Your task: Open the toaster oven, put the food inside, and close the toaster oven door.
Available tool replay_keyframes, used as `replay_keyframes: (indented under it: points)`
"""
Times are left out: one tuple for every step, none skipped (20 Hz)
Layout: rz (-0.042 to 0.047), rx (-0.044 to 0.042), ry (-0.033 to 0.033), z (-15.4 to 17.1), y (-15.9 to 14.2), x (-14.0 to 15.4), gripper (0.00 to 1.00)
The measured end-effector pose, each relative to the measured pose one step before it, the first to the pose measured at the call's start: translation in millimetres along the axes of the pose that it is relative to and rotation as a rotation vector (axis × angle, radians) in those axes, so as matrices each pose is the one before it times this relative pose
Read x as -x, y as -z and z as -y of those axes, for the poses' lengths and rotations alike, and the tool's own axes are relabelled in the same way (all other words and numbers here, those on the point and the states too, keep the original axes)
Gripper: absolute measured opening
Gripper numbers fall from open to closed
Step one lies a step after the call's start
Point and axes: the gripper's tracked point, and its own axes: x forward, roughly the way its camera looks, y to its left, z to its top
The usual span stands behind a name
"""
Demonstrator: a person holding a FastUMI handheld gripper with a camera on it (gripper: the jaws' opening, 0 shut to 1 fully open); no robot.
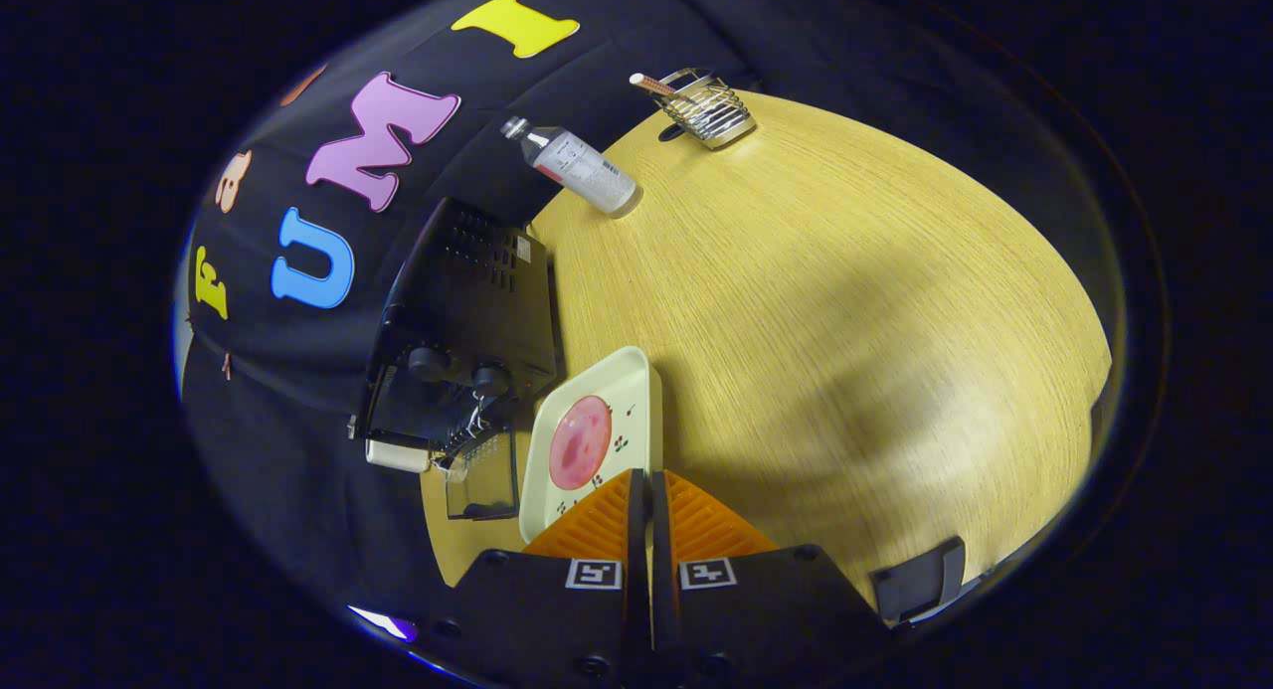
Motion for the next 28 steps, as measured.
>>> replay_keyframes:
  points:
    - [0.00341, -0.00846, 0.00095, -1.11, 0.27, 4.55, 0.07]
    - [0.00877, -0.00758, 0.00124, -2.26, -0.07, 5.08, 0.07]
    - [0.00576, 0.00233, -0.00222, -3.49, 1.16, 5.81, 0.07]
    - [0.0088, 0.01037, -0.00234, -3.45, 0.91, 6.23, 0.07]
    - [0.00922, 0.0124, -0.00252, -3.93, 2.61, 5.6, 0.07]
    - [0.01199, 0.00467, -0.00151, -4.03, 2.57, 6.14, 0.07]
    - [0.01473, -0.00345, -0.00021, -5.52, 2.78, 4.46, 0.07]
    - [0.01681, -0.00758, 0.00354, -4.82, 3.14, 3.91, 0.07]
    - [0.02162, -0.00961, 0.00618, -3.62, 1.64, 3.31, 0.07]
    - [0.0172, -0.00101, 0.0114, -1.77, 4.67, -0.95, 0.07]
    - [0.01584, 0.00814, 0.01995, 3.26, 5.58, -4.22, 0.07]
    - [0.00542, 0.02262, 0.04288, 9.65, 7.78, -1.57, 0.07]
    - [-0.00535, 0.01611, 0.01816, 8.37, 10.52, -7.75, 0.07]
    - [-0.01471, 0.01408, 0.03039, 7.38, 14.87, -7.16, 0.06]
    - [-0.01665, 0.00499, 0.01812, 5.24, 12.41, -3.84, 0.06]
    - [-0.01758, 0.01141, 0.00822, 0.92, 10.09, -2.48, 0.07]
    - [-0.03228, 0.02272, 0.00686, 0.36, 11.66, -2.62, 0.06]
    - [-0.01541, 0.03026, 0.01083, 0.12, 6.4, 0.49, 0.06]
    - [0.01143, 0.03955, -0.00199, -2.39, -0.46, -1.23, 0.06]
    - [0.02178, 0.05221, -0.00047, -4.22, -4.07, 2.56, 0.06]
    - [0.0159, 0.06198, -0.01227, -6.16, -8.63, -2.34, 0.07]
    - [0.00327, 0.06648, 0.01667, 0.88, -4.29, -0.73, 0.28]
    - [-0.01167, 0.06959, 0.01542, 2.6, -5.19, -7.16, 0.32]
    - [-0.01602, 0.0635, 0.0099, 2.35, 0.08, -7.98, 0.48]
    - [-0.02081, 0.05272, 0.00205, 1.74, -1.14, -8.95, 0.49]
    - [-0.03703, 0.03814, -0.01347, -2.22, 3.83, -7.48, 0.5]
    - [-0.02834, 0.0285, -0.012, -1.77, 3.8, -6.6, 0.52]
    - [-0.02778, 0.03902, 0.00258, 0.92, 2.75, -5.3, 0.53]
